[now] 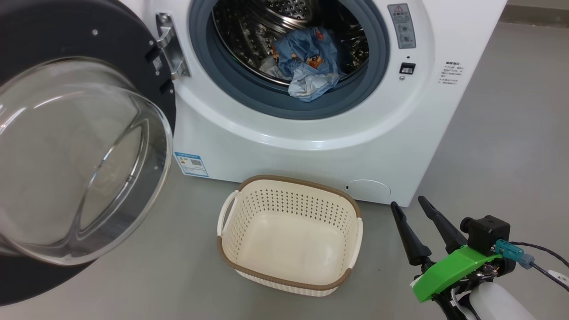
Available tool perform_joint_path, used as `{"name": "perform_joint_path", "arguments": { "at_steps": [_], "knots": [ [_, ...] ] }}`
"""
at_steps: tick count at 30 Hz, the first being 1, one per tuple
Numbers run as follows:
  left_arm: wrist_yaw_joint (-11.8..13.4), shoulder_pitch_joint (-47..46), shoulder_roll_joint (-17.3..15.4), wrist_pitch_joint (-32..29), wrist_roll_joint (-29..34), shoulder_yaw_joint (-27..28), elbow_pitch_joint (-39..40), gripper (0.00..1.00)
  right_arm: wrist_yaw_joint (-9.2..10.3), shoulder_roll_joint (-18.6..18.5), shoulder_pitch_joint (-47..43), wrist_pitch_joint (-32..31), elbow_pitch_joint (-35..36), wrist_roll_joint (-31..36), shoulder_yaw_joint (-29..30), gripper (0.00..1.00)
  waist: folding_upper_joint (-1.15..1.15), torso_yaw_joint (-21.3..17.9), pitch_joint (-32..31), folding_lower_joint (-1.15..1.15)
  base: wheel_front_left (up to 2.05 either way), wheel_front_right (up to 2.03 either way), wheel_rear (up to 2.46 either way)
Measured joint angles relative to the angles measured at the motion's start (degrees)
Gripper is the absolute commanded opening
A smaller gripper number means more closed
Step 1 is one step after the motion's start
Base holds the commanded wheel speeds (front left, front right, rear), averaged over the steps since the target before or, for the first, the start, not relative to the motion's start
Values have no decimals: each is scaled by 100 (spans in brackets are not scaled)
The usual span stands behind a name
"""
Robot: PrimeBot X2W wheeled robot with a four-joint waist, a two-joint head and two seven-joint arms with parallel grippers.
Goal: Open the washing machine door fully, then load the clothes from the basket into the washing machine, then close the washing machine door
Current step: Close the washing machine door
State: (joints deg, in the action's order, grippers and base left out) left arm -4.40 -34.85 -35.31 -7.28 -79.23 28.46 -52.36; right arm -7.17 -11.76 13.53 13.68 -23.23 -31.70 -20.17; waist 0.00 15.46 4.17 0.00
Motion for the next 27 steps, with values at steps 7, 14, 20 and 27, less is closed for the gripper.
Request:
{"name": "perform_joint_path", "arguments": {
  "at_steps": [7,14,20,27],
  "knots": [
    [-170,-47,-200,-730,-96,-93,-647,0,0,-4,2,-1,-1,1,20,100,0,-98,4,0,0,0,0],
    [-220,-60,-254,-1720,-194,-280,-966,0,0,34,0,0,-26,1,41,100,0,-66,-95,0,0,0,0],
    [-223,-50,-345,-2926,-330,-535,-825,0,0,65,-9,1,-83,-2,40,100,0,-8,-236,0,0,0,0],
    [-263,261,-159,-4286,-644,-728,-74,0,0,87,-47,11,-137,-56,34,100,0,55,-438,0,0,0,0]
  ]
}}
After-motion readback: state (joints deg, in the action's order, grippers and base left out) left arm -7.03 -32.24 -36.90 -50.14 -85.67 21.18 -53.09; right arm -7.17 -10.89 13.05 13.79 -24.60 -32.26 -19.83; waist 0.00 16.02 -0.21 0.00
